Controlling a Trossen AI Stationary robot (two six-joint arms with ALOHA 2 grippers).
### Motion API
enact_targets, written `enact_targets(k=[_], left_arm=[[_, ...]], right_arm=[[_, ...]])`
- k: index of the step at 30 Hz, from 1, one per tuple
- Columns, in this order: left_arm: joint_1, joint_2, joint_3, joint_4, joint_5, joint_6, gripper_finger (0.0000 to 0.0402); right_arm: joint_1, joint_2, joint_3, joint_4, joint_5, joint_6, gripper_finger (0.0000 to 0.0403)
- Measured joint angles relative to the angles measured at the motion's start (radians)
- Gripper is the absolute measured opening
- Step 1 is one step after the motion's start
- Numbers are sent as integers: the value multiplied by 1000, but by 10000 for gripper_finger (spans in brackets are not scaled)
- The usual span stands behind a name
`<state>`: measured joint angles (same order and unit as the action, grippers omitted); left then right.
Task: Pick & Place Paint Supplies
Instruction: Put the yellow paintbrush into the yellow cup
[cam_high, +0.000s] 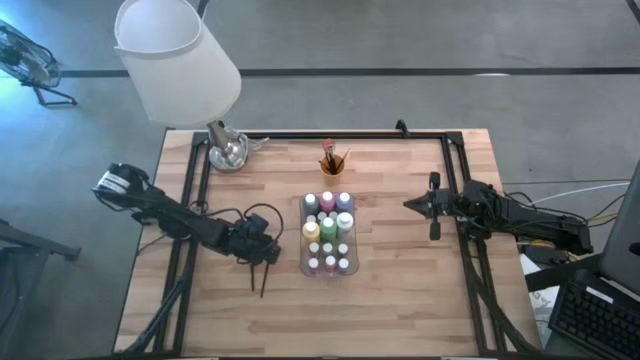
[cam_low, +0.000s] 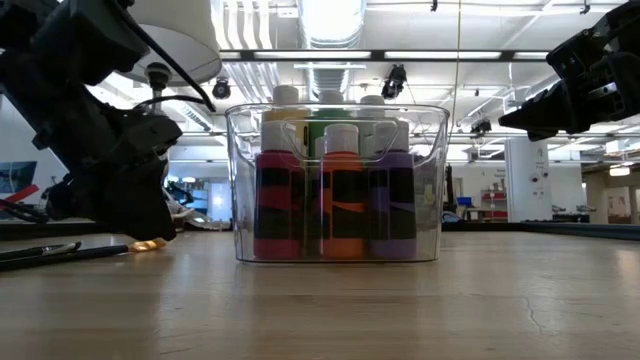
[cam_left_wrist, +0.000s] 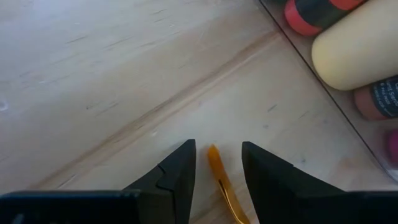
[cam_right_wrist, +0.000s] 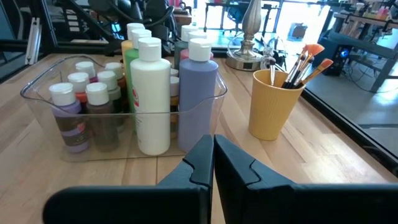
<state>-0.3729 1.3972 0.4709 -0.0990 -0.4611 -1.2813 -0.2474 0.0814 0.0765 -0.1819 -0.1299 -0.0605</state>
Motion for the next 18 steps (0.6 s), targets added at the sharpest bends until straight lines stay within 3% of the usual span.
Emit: enact_targets(k=[7, 18], left_arm=[[0, 0, 0, 1, 11, 6, 132], [0, 0, 0, -4, 24, 31, 55]], right_arm=[[0, 0, 0, 0, 0, 0, 8], [0, 0, 0, 0, 0, 0, 8]])
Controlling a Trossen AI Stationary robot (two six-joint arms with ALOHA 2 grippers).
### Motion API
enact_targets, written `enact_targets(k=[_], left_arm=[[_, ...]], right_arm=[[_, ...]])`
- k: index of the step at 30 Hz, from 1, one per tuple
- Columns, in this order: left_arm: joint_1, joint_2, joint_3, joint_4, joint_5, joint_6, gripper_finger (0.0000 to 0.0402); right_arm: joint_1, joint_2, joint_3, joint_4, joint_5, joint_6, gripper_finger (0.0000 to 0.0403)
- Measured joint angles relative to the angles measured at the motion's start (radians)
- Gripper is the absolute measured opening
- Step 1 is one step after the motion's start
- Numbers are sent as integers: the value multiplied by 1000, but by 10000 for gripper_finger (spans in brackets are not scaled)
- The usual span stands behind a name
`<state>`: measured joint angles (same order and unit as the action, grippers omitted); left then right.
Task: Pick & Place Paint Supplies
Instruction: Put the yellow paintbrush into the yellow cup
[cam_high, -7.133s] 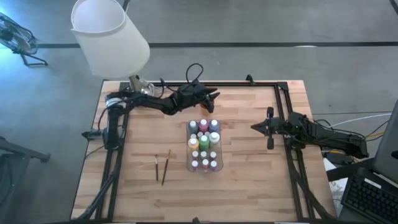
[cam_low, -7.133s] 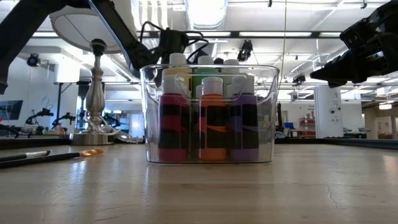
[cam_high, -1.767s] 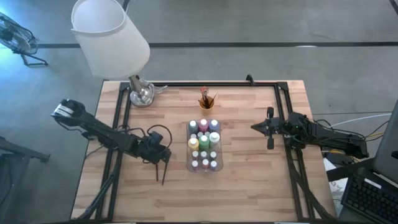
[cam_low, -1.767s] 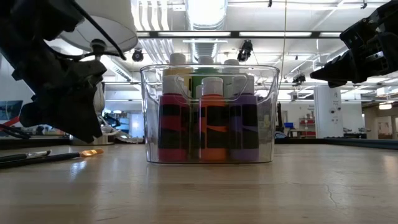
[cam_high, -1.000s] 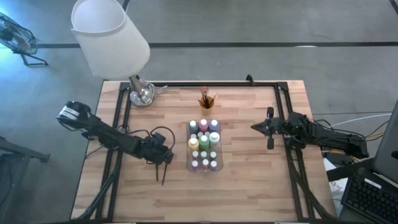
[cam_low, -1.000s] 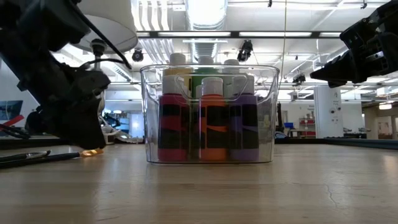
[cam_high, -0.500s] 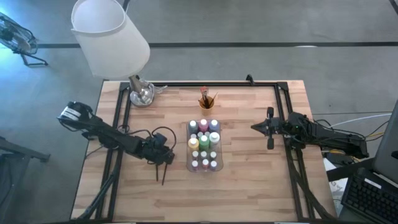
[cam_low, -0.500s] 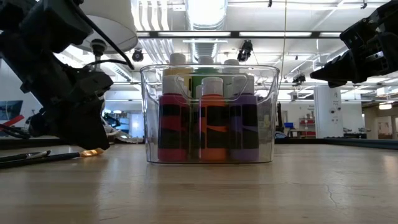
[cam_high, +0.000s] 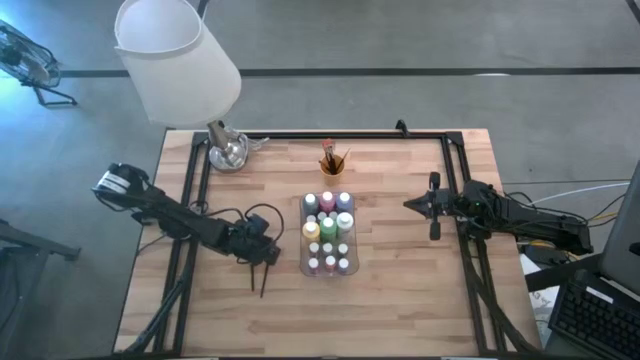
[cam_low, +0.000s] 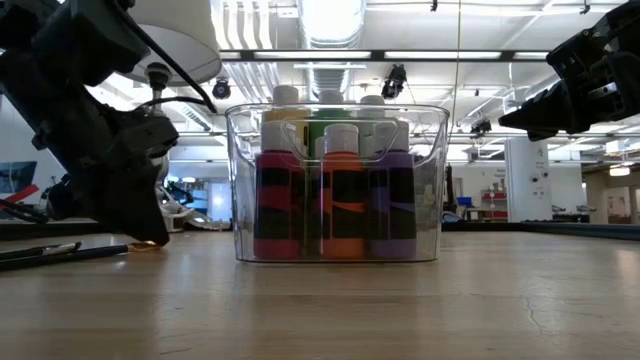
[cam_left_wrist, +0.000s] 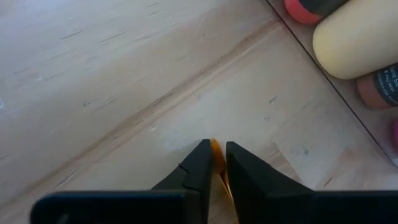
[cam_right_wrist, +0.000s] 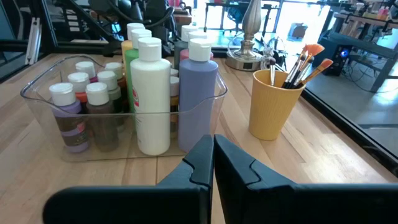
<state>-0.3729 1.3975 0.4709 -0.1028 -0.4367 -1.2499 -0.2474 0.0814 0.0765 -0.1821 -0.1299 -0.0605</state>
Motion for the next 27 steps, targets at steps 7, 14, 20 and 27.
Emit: enact_targets(k=[7, 14, 20, 27], left_arm=[[0, 1, 0, 6, 9, 15, 7], [0, 1, 0, 6, 8, 16, 4], [0, 1, 0, 3, 2, 16, 3], [1, -7, 0, -3, 1, 17, 2]], right_arm=[[0, 0, 0, 0, 0, 0, 8], [0, 0, 0, 0, 0, 0, 8], [0, 0, 0, 0, 0, 0, 8], [0, 0, 0, 0, 0, 0, 8]])
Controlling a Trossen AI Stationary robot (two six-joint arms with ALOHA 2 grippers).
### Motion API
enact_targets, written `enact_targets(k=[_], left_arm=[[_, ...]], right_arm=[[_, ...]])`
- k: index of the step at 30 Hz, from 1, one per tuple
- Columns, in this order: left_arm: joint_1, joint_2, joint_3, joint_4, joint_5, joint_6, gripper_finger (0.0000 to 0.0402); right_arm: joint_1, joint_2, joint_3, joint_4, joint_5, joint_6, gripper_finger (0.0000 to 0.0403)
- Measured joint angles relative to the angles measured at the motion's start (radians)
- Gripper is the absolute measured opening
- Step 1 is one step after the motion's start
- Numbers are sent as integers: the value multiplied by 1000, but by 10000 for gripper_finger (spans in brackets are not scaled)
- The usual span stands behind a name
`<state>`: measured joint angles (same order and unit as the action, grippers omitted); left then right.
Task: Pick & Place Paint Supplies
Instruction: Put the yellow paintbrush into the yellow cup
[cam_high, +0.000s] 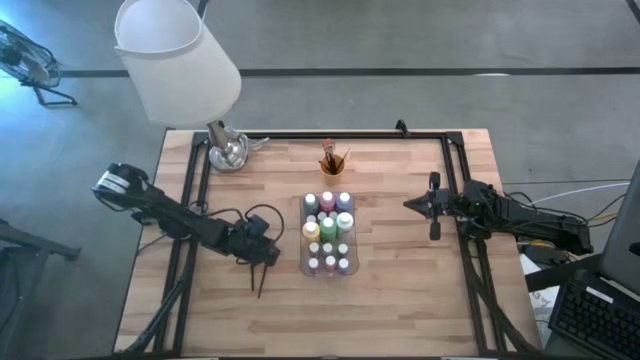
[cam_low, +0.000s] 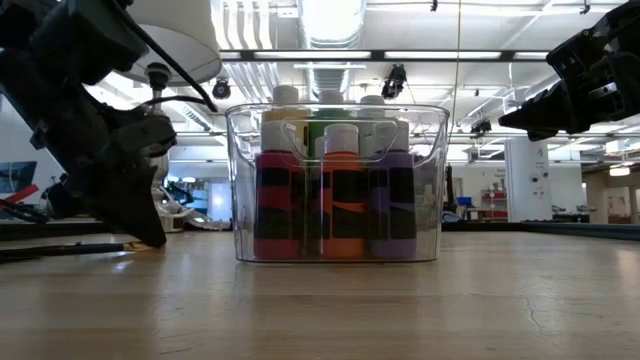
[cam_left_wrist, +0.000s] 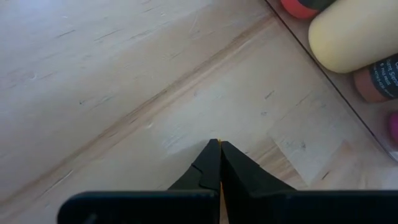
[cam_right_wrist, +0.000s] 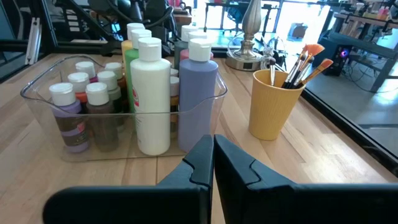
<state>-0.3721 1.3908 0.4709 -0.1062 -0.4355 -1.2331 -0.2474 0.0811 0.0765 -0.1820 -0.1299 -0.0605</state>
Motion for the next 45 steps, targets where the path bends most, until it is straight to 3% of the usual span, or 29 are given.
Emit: enact_targets(k=[12, 19, 32, 40, 45], left_arm=[[23, -11, 2, -1, -8, 14, 1], [54, -23, 47, -15, -7, 98, 1], [143, -39, 280, -352, -13, 299, 1], [196, -39, 419, -526, -97, 409, 1], [235, -39, 474, -553, -173, 491, 1]], right_arm=[[0, 0, 0, 0, 0, 0, 8], [0, 0, 0, 0, 0, 0, 8], [0, 0, 0, 0, 0, 0, 8], [0, 0, 0, 0, 0, 0, 8], [0, 0, 0, 0, 0, 0, 8]])
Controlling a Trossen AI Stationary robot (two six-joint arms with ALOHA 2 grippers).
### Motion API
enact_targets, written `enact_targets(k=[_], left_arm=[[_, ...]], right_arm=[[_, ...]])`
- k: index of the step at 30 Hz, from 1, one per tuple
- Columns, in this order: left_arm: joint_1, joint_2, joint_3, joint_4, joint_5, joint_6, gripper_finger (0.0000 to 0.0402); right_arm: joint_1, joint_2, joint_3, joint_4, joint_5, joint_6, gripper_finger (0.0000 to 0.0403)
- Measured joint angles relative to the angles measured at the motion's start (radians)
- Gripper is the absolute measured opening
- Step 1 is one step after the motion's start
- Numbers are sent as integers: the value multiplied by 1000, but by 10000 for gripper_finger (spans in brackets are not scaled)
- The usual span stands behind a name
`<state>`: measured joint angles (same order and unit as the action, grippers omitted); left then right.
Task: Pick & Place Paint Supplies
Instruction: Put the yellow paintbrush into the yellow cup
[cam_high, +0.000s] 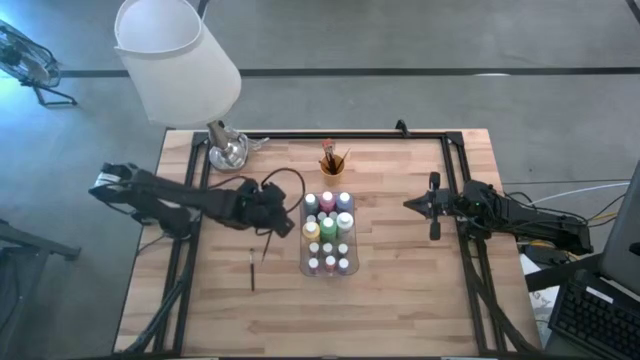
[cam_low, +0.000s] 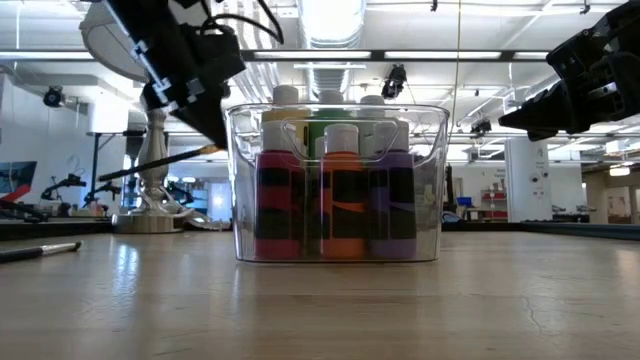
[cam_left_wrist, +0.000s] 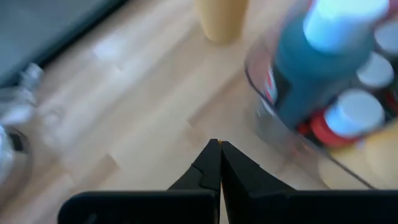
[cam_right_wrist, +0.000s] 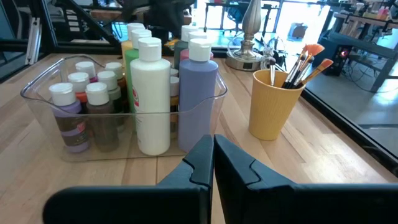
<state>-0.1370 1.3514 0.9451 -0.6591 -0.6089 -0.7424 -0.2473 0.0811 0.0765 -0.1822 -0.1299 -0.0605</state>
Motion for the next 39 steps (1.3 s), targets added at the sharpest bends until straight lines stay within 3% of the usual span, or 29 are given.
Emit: enact_targets(k=[8, 19, 39], left_arm=[[79, 0, 41, 1, -133, 118, 1], [171, 0, 52, 60, -230, 270, 2], [227, 0, 52, 665, -295, 941, 2]], right_arm=[[0, 0, 0, 0, 0, 0, 8], [0, 0, 0, 0, 0, 0, 8], [0, 0, 0, 0, 0, 0, 8]])
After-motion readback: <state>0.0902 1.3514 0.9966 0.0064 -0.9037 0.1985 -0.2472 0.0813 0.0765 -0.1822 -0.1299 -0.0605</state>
